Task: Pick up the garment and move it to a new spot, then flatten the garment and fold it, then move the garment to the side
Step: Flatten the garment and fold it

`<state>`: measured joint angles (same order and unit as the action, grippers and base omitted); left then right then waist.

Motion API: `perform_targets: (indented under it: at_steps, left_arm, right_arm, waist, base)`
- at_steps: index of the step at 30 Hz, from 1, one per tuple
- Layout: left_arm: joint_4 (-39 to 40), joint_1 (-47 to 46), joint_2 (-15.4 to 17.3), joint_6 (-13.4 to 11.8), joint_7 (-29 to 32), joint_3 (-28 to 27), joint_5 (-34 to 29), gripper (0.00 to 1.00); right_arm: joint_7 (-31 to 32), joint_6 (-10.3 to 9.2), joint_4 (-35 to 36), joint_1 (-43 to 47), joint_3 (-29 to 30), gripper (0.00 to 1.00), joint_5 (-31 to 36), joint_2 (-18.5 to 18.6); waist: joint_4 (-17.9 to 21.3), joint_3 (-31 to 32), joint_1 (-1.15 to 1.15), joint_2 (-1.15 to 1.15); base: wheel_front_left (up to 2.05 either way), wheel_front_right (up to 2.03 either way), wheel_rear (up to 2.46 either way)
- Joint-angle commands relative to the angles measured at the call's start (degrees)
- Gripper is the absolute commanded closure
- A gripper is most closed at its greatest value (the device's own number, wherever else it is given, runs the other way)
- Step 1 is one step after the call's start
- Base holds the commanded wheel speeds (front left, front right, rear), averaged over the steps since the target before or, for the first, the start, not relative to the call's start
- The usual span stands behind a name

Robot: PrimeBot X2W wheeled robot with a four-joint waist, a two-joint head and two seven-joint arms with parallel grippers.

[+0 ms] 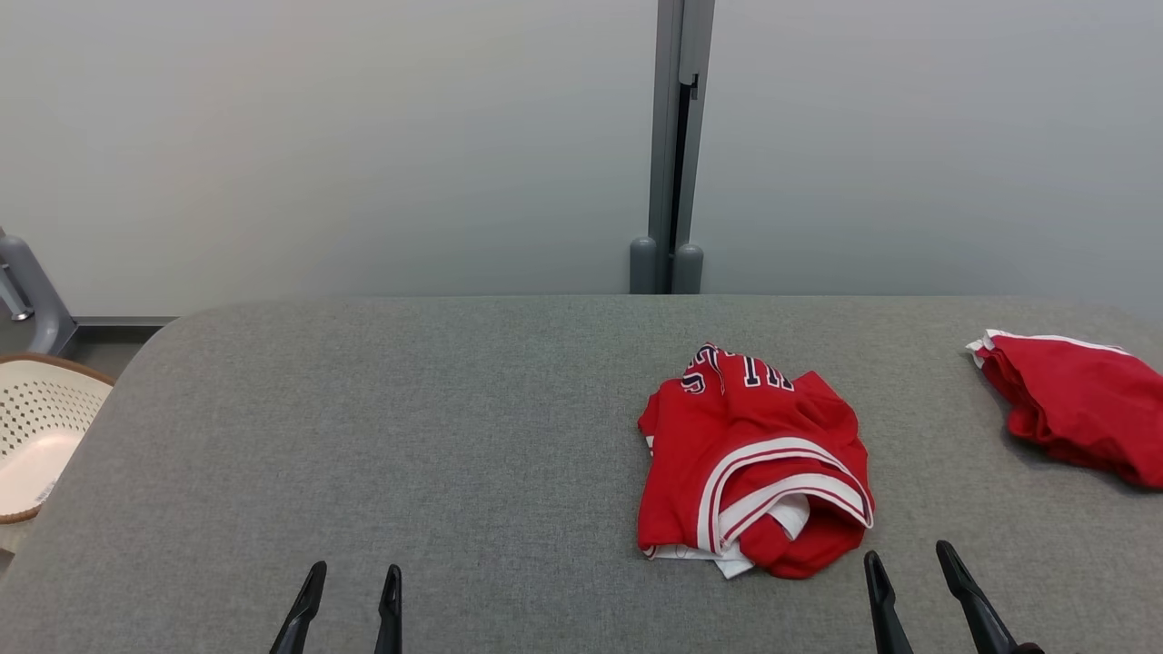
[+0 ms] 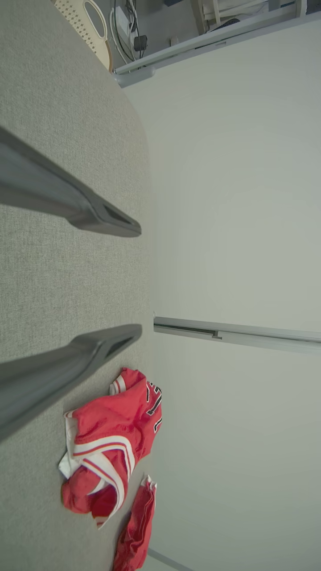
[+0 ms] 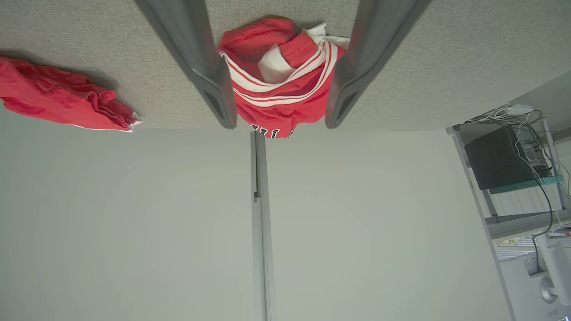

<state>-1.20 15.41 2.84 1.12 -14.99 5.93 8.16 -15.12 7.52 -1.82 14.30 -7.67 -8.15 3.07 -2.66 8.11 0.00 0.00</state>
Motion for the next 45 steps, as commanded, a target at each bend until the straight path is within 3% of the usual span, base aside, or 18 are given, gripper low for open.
perform_targets:
  at_steps: [1, 5, 10, 19, 23, 33, 45]
  left_arm:
    - [0.26, -0.13, 0.13, -0.07, -0.25, 0.19, -0.25, 0.0]
    - [0.06, -1.13, 0.1, 1.04, -0.25, 1.45, -0.82, 0.0]
    - [-2.51, -5.01, 0.14, 3.93, -0.24, 7.91, -4.68, 0.0]
    - [-18.58, -18.75, 0.63, 6.19, -0.25, 25.18, -10.4, 0.0]
    - [-23.89, -26.24, 0.92, 6.16, -0.25, 28.58, -12.2, 0.0]
    - [-33.63, -34.67, 0.96, 0.58, -0.25, 27.11, -10.85, 0.0]
    - [-32.44, -36.38, 1.49, -2.94, -0.25, 26.98, -9.44, 0.0]
  right_arm:
    - [-0.02, -0.05, 0.27, 0.36, 0.23, 0.0, 0.28, 0.36]
    - [-0.02, -0.05, 0.67, -0.18, 0.42, 0.0, 0.52, 0.34]
    - [-0.02, -0.05, 1.25, -1.87, 0.55, 0.0, 1.16, 0.24]
    - [-0.02, -0.05, 2.36, -5.76, 1.14, 0.0, 2.56, 0.37]
    - [-0.02, -0.05, 3.91, -8.14, 1.48, 0.0, 3.28, 0.32]
    - [-0.02, -0.05, 4.52, -10.33, 3.07, 0.0, 2.78, -0.09]
    - [-0.02, -0.04, 4.69, -11.55, 2.85, 0.0, 0.68, -0.15]
  waist:
    - [0.02, -0.43, 0.0, 0.0]
    - [0.16, -1.32, 0.0, 0.0]
    - [0.88, -3.87, 0.0, 0.0]
    - [4.9, -10.08, 0.0, 0.0]
    - [6.9, -14.9, 0.0, 0.0]
    - [10.51, -19.1, 0.0, 0.0]
    - [12.63, -19.59, 0.0, 0.0]
  base:
    - [0.0, 0.0, 0.0]
    - [0.0, 0.0, 0.0]
    - [0.0, 0.0, 0.0]
    - [0.0, 0.0, 0.0]
    - [0.0, 0.0, 0.0]
    - [0.0, 0.0, 0.0]
    - [0.0, 0.0, 0.0]
